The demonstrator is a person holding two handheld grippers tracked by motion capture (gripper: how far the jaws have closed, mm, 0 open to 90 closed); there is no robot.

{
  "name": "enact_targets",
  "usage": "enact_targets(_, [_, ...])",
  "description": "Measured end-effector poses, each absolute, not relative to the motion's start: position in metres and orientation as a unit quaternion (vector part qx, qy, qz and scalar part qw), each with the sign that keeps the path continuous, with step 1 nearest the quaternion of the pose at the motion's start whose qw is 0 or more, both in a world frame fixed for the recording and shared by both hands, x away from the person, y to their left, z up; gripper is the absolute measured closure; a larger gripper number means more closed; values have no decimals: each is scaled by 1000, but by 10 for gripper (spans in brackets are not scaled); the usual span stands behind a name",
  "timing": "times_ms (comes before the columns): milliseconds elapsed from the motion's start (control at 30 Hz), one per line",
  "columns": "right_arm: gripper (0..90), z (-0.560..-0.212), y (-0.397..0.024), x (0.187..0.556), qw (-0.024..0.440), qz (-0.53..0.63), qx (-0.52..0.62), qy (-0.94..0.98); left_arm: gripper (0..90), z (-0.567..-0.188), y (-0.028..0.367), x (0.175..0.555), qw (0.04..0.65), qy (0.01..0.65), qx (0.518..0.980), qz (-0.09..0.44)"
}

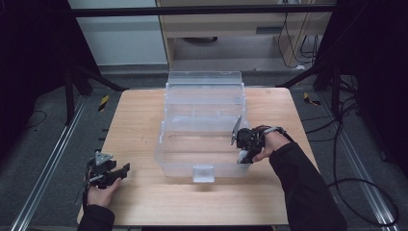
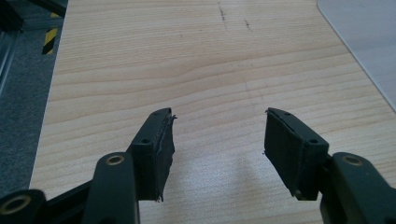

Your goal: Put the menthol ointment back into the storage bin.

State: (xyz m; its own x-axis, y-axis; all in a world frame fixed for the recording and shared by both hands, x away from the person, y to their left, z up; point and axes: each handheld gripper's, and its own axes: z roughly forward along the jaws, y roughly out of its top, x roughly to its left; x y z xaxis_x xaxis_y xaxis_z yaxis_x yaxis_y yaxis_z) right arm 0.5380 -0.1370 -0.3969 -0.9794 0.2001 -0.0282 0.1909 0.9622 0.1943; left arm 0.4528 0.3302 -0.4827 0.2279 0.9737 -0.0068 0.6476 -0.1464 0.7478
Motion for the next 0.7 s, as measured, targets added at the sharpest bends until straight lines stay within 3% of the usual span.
enact_targets(700, [495,-402,-141,538,26,107,114,987,419,-483,330,453,322,567,716,251])
